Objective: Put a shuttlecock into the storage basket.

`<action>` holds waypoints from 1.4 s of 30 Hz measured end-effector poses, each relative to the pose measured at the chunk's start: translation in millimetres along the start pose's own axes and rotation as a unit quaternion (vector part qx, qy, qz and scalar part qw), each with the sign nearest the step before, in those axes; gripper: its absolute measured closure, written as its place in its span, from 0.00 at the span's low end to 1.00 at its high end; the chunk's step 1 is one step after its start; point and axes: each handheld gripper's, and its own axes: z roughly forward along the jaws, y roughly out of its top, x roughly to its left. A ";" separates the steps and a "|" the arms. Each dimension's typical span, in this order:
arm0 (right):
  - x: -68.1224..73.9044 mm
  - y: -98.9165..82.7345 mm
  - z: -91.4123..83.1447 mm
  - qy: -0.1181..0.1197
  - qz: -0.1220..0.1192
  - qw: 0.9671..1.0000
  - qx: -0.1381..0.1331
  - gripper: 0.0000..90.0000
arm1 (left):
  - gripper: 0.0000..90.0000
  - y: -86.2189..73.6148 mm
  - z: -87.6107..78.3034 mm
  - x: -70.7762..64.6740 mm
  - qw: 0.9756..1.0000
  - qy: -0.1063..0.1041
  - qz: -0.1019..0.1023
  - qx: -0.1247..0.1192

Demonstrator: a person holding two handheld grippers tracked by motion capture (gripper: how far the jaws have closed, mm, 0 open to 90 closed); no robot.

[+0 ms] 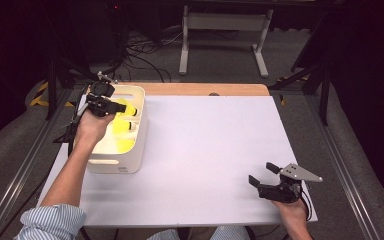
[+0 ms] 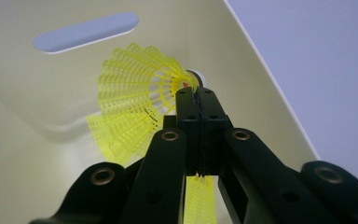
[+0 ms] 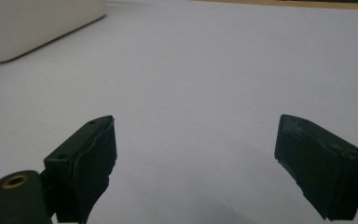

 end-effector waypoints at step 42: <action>0.2 0.1 0.0 0.001 -0.001 1.000 0.000 0.15 | 0.57 -4.6 -11.5 -3.4 1.000 0.008 -0.001 -0.018</action>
